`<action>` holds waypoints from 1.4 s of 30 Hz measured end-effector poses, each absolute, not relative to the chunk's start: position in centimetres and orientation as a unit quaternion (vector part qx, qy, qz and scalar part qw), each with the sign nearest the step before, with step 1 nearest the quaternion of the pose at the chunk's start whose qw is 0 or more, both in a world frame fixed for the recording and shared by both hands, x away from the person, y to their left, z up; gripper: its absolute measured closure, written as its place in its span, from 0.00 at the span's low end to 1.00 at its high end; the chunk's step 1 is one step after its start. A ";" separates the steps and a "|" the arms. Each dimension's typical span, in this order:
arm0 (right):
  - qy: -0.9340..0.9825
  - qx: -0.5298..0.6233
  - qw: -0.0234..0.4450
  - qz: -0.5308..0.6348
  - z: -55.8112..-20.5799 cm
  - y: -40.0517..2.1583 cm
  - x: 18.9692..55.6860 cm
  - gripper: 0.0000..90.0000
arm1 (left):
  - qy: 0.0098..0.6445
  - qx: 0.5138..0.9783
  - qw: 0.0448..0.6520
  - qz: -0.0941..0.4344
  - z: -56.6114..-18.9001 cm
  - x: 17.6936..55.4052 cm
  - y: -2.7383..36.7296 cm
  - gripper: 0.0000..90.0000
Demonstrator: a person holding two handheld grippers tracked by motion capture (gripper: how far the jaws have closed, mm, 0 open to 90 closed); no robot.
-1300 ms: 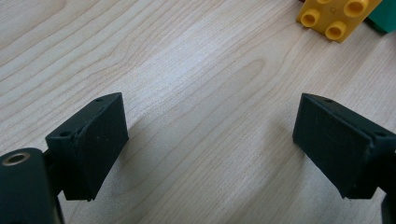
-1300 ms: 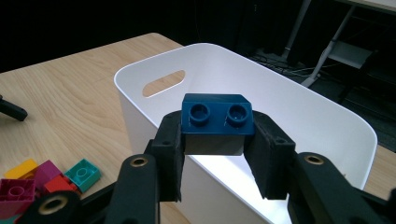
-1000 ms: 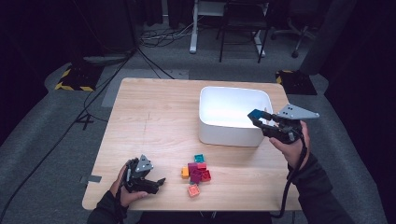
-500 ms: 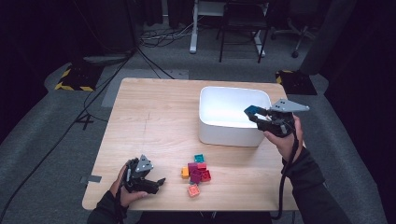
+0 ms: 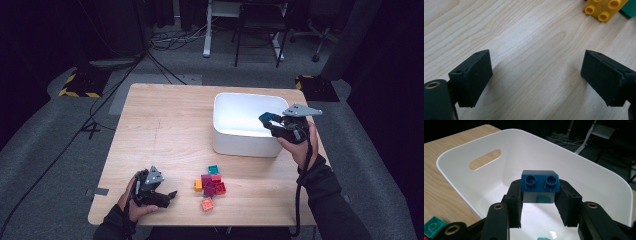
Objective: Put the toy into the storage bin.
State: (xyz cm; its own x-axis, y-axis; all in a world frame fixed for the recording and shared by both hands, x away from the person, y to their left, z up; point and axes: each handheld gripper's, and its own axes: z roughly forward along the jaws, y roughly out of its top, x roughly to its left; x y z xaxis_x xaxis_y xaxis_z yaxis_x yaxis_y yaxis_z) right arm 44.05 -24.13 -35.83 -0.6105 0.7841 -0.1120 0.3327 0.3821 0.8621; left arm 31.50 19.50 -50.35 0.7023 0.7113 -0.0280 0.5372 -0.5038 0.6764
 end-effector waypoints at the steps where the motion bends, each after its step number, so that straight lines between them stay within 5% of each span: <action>1: 0.788 0.355 0.263 0.428 -35.9 -24.1 44.1 0.66 | 0.364 0.858 0.340 0.128 -50.4 31.5 19.5 0.12; 17: 0.786 0.362 0.255 0.431 -35.9 -24.4 44.0 0.60 | 0.364 0.858 0.340 0.128 -50.4 31.5 19.5 0.12; 34: 0.791 0.299 0.242 0.477 -35.1 -24.6 38.6 0.55 | 0.363 0.858 0.340 0.128 -50.3 31.5 19.5 0.12; 42: 0.812 0.251 0.201 0.487 -37.9 -23.8 35.7 0.52 | 0.364 0.858 0.340 0.128 -50.3 31.5 19.5 0.12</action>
State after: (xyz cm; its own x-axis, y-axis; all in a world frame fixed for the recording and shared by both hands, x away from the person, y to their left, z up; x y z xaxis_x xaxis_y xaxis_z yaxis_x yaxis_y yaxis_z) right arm 35.70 -23.79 -37.91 -0.7929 0.6039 -0.0816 0.2124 0.3993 0.8919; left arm 31.50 19.50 -50.35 0.7024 0.7113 -0.0277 0.5371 -0.5040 0.6765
